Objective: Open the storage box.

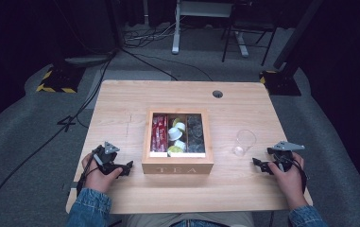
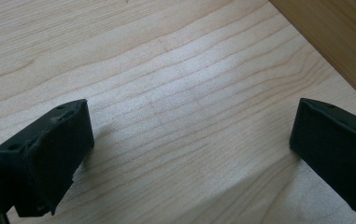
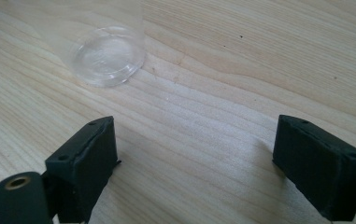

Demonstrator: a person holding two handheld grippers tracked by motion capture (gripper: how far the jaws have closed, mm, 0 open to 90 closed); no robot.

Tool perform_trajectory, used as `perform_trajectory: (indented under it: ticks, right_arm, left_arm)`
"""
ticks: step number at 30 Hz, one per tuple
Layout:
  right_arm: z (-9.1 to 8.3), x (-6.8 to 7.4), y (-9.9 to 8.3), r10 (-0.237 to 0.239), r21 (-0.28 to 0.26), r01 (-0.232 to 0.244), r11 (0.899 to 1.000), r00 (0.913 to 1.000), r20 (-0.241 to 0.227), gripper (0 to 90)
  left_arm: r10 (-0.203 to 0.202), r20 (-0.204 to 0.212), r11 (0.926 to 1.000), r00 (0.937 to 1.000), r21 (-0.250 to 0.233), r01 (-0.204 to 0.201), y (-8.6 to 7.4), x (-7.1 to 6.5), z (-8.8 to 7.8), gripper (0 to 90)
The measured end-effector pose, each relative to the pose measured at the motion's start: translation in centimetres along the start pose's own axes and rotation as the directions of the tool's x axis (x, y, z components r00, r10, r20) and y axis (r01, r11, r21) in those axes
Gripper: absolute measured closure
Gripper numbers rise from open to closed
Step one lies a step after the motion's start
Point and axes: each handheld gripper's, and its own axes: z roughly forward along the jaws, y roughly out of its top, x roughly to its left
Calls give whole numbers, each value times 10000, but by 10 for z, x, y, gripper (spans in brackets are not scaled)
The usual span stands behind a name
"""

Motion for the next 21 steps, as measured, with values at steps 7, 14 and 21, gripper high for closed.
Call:
perform_trajectory:
  ticks: [7, 14, 21]
  right_arm:
    - [0, 0, 0, 2, -1, -2, 10000, 10000, -4, 135]
    - [0, 0, 0, -4, -1, 4, 10000, 10000, -2, 135]
    - [0, 0, 0, -2, -4, 2, 10000, 10000, -5, 135]
  left_arm:
    - [-33, 9, 10000, 10000, -71, 33, 0, -1, -1, 25]
    - [-20, 37, 9999, 10000, -119, 20, 1, -1, -4, 167]
    - [-187, 20, 9987, 9998, -467, 188, 3, 2, -13, 209]
